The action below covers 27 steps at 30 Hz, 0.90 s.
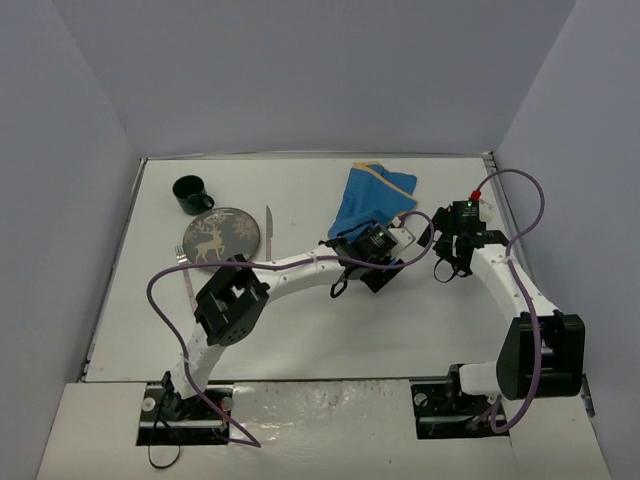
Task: Set the dinner table for one person
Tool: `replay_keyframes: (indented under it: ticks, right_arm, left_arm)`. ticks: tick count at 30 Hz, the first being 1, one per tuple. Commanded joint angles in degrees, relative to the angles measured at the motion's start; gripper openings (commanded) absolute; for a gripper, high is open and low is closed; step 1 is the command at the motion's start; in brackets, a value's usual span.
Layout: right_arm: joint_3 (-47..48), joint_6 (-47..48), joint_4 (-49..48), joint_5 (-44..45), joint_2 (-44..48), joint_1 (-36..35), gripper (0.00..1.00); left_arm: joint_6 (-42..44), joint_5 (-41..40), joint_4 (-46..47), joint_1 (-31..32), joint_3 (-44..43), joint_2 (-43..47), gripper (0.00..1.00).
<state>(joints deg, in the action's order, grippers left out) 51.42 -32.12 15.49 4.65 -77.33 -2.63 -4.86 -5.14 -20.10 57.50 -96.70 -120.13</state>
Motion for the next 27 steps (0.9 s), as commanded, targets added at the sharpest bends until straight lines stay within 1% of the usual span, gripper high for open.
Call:
replay_keyframes:
  ticks: [1, 4, 19, 22, 24, 27]
  right_arm:
    - [-0.75, -0.22, -1.25, -2.63, 2.29, 0.32, 0.98]
    - [-1.32, -0.11, -1.33, -2.99, 2.09, 0.35, 0.98]
    - [-1.65, 0.51, -1.28, -3.27, 2.24, 0.58, 0.98]
    - [-1.75, 0.44, -1.30, -3.28, 2.48, 0.61, 0.98]
    - [-1.85, 0.32, -1.25, -3.40, 2.53, 0.61, 0.98]
    - [-1.94, 0.30, -1.34, -3.59, 2.44, 0.61, 0.98]
  left_arm:
    - [4.28, 1.57, 2.61, -0.70, -3.19, 0.83, 0.71]
    - [7.19, 1.53, 1.95, -0.83, -3.66, -1.09, 0.68]
    - [11.96, -0.35, 1.31, -1.17, -7.02, -6.13, 0.53]
    - [12.32, -0.12, 1.36, -1.13, -7.25, -6.47, 0.47]
    - [12.42, 0.19, 1.54, -1.15, -7.02, -6.67, 0.41]
    - [12.59, 0.57, 1.46, -1.17, -7.09, -7.06, 0.39]
